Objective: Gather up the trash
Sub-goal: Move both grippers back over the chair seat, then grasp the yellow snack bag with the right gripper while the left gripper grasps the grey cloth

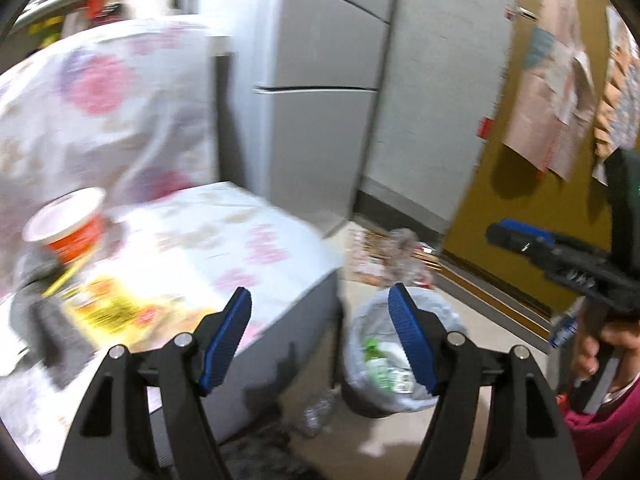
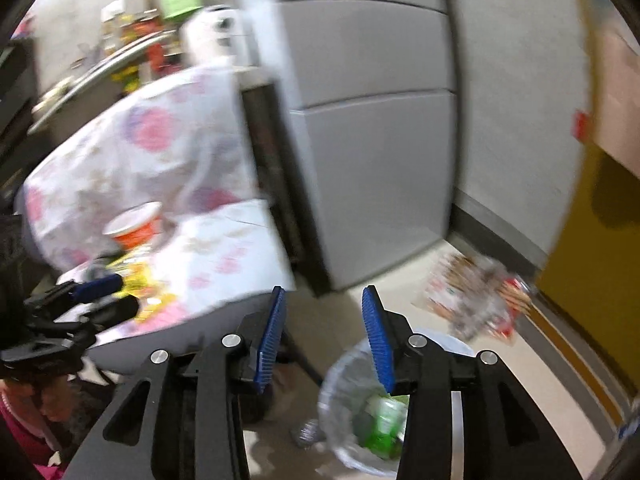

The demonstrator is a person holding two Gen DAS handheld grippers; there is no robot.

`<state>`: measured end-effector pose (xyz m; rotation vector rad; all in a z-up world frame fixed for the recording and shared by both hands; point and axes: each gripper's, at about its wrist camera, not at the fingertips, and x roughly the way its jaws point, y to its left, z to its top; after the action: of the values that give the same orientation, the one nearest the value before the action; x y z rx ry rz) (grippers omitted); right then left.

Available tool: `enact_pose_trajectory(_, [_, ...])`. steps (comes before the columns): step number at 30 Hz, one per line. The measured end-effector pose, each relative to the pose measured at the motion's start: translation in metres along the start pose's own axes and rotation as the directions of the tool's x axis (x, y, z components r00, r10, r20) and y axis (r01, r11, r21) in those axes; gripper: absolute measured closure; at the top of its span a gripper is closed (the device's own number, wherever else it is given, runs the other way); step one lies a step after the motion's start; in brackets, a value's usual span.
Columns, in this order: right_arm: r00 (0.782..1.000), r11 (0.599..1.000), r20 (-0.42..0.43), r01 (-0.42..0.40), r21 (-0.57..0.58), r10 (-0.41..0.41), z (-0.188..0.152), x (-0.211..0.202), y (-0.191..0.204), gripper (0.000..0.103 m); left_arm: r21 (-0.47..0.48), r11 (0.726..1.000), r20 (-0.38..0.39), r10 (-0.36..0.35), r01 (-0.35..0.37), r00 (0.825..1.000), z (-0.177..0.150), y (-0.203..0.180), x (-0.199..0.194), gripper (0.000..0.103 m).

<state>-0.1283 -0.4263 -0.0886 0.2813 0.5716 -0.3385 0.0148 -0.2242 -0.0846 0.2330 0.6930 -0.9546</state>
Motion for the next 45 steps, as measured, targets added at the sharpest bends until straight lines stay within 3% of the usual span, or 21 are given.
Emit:
enact_pose_trajectory(4, [0.993, 0.988, -0.011, -0.117, -0.099, 0.117, 0.016, 0.014, 0.059, 0.055, -0.079, 0.992, 0.015, 0.102, -0.101, 0.995, -0.014, 0.045, -0.033, 0.034])
enact_pose_trajectory(9, [0.966, 0.939, -0.074, -0.257, -0.228, 0.247, 0.027, 0.045, 0.144, 0.051, -0.189, 0.952, 0.005, 0.247, -0.242, 0.969, -0.038, 0.108, -0.072, 0.034])
enact_pose_trajectory(11, [0.952, 0.912, -0.106, -0.305, -0.274, 0.287, 0.03, 0.06, 0.177, 0.049, -0.233, 0.92, -0.005, 0.322, -0.314, 0.947, -0.048, 0.135, -0.088, 0.034])
enact_pose_trajectory(14, [0.937, 0.886, -0.14, -0.349, -0.306, 0.32, 0.031, 0.078, 0.211, 0.047, -0.292, 0.855, -0.038, 0.438, -0.43, 0.898, -0.063, 0.174, -0.108, 0.034])
enact_pose_trajectory(16, [0.929, 0.872, -0.165, -0.368, -0.322, 0.332, 0.028, 0.091, 0.228, 0.04, -0.335, 0.811, -0.056, 0.491, -0.479, 0.869, -0.074, 0.198, -0.121, 0.034])
enact_pose_trajectory(19, [0.917, 0.846, -0.228, -0.391, -0.363, 0.326, 0.016, 0.114, 0.251, 0.031, -0.387, 0.765, -0.073, 0.531, -0.514, 0.844, -0.086, 0.222, -0.135, 0.034])
enact_pose_trajectory(21, [0.913, 0.828, -0.264, -0.396, -0.396, 0.31, 0.003, 0.123, 0.258, 0.03, -0.415, 0.741, -0.085, 0.546, -0.528, 0.833, -0.093, 0.235, -0.14, 0.034])
enact_pose_trajectory(23, [0.916, 0.821, -0.293, -0.382, -0.424, 0.274, -0.007, 0.137, 0.266, 0.03, -0.44, 0.733, -0.096, 0.537, -0.519, 0.838, -0.096, 0.242, -0.138, 0.034])
enact_pose_trajectory(27, [0.921, 0.801, -0.333, -0.351, -0.484, 0.202, -0.021, 0.168, 0.286, 0.033, -0.449, 0.748, -0.101, 0.5, -0.488, 0.86, -0.098, 0.242, -0.127, 0.034])
enact_pose_trajectory(33, [0.934, 0.719, -0.347, -0.298, -0.628, 0.084, -0.041, 0.196, 0.315, 0.033, -0.433, 0.767, -0.109, 0.477, -0.474, 0.872, -0.101, 0.232, -0.115, 0.034])
enact_pose_trajectory(36, [0.944, 0.734, -0.324, -0.266, -0.625, 0.067, -0.038, 0.2, 0.314, 0.036, -0.426, 0.771, -0.111, 0.474, -0.473, 0.873, -0.102, 0.228, -0.114, 0.034])
enact_pose_trajectory(39, [0.943, 0.759, -0.328, -0.258, -0.597, 0.062, -0.032, 0.198, 0.305, 0.062, -0.421, 0.773, -0.109, 0.476, -0.475, 0.872, -0.102, 0.225, -0.115, 0.034])
enact_pose_trajectory(41, [0.943, 0.773, -0.329, -0.248, -0.584, 0.055, -0.029, 0.198, 0.297, 0.071, -0.422, 0.77, -0.11, 0.48, -0.478, 0.87, -0.101, 0.224, -0.117, 0.034])
enact_pose_trajectory(43, [0.946, 0.792, -0.314, -0.25, -0.556, 0.078, -0.021, 0.191, 0.287, 0.091, -0.426, 0.769, -0.107, 0.482, -0.478, 0.87, -0.1, 0.223, -0.119, 0.034])
enact_pose_trajectory(45, [0.941, 0.822, -0.306, -0.284, -0.493, 0.142, -0.006, 0.178, 0.278, 0.098, -0.423, 0.768, -0.102, 0.486, -0.48, 0.868, -0.099, 0.221, -0.122, 0.034])
